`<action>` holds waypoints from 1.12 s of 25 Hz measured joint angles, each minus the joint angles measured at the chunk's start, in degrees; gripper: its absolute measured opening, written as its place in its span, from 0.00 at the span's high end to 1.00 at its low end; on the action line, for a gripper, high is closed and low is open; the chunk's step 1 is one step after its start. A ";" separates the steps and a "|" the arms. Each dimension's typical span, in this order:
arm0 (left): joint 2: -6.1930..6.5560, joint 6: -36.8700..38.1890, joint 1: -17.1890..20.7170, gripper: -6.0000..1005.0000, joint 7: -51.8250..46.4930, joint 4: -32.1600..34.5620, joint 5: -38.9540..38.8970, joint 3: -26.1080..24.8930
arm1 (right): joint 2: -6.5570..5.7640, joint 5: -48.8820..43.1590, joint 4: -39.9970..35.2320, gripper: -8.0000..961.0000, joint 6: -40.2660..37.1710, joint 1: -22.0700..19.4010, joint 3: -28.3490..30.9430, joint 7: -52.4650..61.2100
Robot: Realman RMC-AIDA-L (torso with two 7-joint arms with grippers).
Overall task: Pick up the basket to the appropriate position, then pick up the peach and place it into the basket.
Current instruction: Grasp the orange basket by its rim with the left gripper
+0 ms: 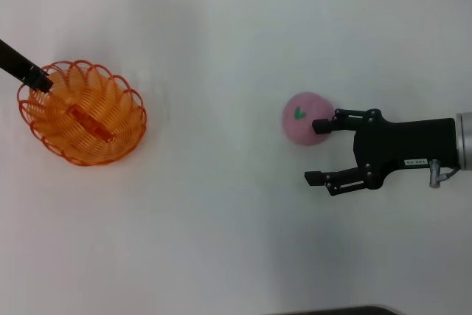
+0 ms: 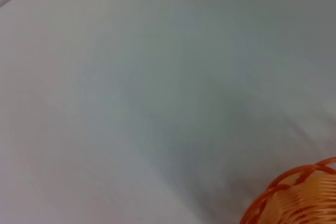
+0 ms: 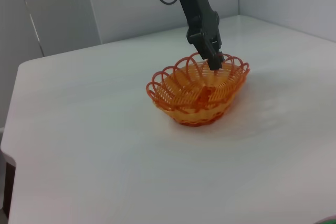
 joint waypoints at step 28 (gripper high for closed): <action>6.05 19.33 -5.45 0.91 -5.57 -2.41 -0.12 -18.08 | 0.00 -0.14 0.00 0.01 0.11 0.89 -0.09 0.00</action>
